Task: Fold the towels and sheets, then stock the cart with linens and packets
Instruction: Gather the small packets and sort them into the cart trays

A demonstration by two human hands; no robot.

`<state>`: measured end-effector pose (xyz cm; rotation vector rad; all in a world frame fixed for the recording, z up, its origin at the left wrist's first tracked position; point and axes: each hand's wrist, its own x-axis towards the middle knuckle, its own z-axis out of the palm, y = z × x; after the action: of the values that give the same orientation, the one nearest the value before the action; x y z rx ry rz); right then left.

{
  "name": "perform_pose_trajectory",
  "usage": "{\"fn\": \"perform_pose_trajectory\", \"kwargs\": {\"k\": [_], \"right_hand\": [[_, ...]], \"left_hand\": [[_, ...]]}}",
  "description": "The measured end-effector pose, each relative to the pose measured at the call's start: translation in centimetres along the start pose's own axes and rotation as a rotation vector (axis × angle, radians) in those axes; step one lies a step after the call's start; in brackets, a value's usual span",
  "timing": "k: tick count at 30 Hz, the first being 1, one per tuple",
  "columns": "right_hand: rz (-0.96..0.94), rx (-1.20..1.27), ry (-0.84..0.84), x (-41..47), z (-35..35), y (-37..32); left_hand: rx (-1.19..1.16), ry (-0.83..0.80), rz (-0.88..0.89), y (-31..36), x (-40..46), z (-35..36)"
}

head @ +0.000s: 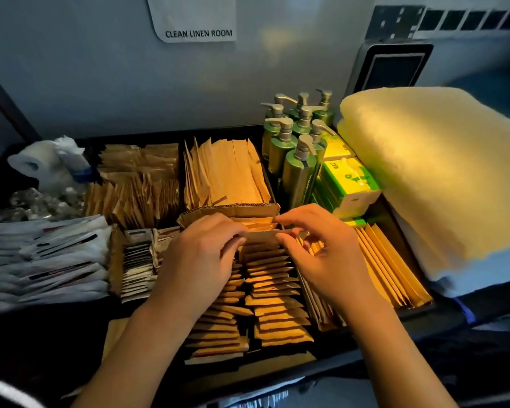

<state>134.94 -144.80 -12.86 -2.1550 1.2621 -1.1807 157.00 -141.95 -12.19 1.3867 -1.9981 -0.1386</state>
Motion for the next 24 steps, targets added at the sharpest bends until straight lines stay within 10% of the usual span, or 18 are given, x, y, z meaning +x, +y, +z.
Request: {"fn": "perform_pose_trajectory", "kwargs": {"k": [24], "right_hand": [[0.105,-0.374,-0.294,1.4,2.5,3.2]], "left_hand": [[0.03,-0.088,-0.169,-2.2,-0.5,3.0]]}}
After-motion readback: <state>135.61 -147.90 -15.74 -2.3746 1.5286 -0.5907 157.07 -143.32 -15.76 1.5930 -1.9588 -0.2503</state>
